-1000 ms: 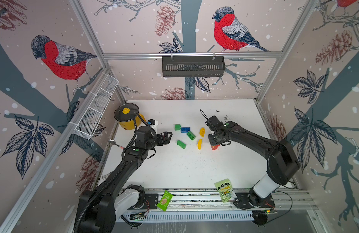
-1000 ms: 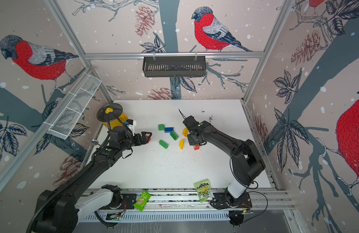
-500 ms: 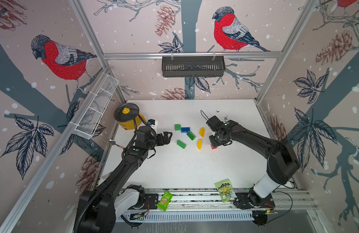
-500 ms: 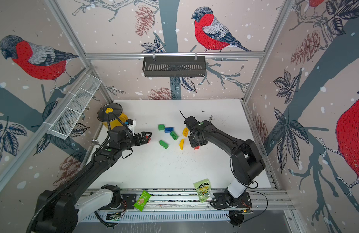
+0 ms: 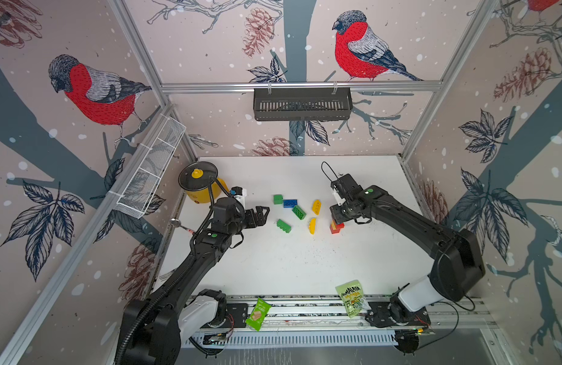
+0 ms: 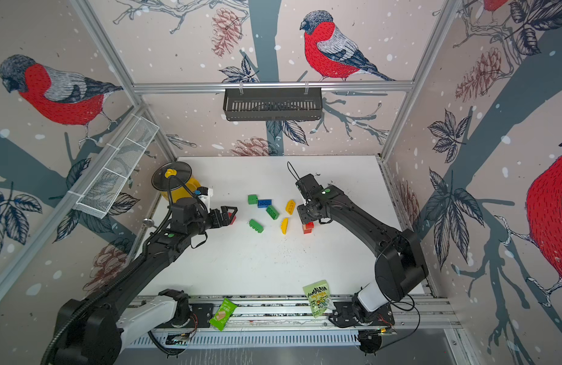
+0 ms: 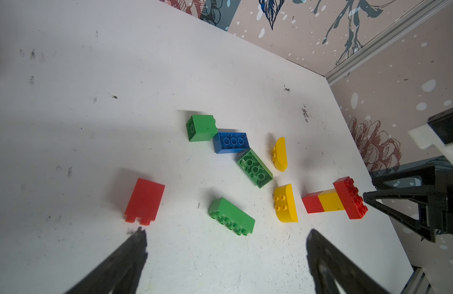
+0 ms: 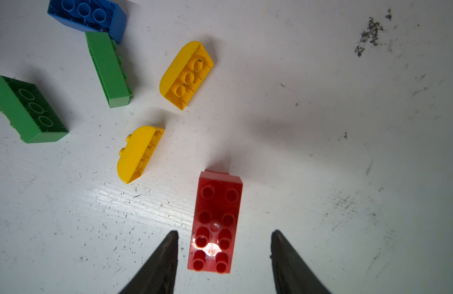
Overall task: Assemble an ice cream with lego
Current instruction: Assemble the lego brick with the lego brick.
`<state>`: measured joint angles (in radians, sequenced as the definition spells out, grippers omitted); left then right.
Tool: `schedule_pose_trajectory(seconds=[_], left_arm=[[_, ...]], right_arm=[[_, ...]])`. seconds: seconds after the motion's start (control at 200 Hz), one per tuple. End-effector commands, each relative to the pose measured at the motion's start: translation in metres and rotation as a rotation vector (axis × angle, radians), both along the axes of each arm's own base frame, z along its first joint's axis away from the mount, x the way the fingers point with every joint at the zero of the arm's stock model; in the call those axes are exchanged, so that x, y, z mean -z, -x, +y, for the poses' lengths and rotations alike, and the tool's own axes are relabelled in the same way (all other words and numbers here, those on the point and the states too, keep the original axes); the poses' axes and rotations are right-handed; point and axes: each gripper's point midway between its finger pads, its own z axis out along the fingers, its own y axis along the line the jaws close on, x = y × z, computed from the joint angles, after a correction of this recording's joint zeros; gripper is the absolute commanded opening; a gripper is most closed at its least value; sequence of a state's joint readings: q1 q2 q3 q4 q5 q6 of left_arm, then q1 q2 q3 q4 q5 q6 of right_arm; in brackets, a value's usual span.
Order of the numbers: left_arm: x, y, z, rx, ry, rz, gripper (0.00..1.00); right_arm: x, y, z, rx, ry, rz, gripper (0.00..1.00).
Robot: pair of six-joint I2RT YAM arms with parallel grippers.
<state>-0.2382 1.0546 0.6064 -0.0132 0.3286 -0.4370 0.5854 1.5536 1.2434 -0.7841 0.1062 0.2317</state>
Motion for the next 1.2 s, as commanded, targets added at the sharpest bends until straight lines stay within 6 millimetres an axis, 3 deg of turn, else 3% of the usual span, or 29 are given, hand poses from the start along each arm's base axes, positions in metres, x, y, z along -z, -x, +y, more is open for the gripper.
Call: schedule_pose_trajectory(seconds=[0.0,0.595,0.956,1.126,1.196], left_arm=[[-0.003,-0.003,0.001,-0.008,-0.004,-0.019,0.97],[-0.002,-0.003,0.001,-0.008,-0.007,-0.017,0.97],[-0.002,-0.003,0.002,-0.012,-0.010,-0.018,0.97],[-0.004,-0.004,0.001,-0.008,-0.007,-0.021,0.97],[-0.004,-0.003,0.001,-0.009,-0.006,-0.023,0.97]], right_arm=[[0.006,-0.002,0.002,-0.009,0.016,0.016,0.56],[0.031,-0.002,0.004,0.006,0.067,0.079,0.42],[0.051,0.010,0.005,-0.061,0.102,0.127,0.23],[0.062,0.022,-0.001,-0.061,0.111,0.164,0.21],[0.058,0.022,-0.003,-0.051,0.114,0.154,0.25]])
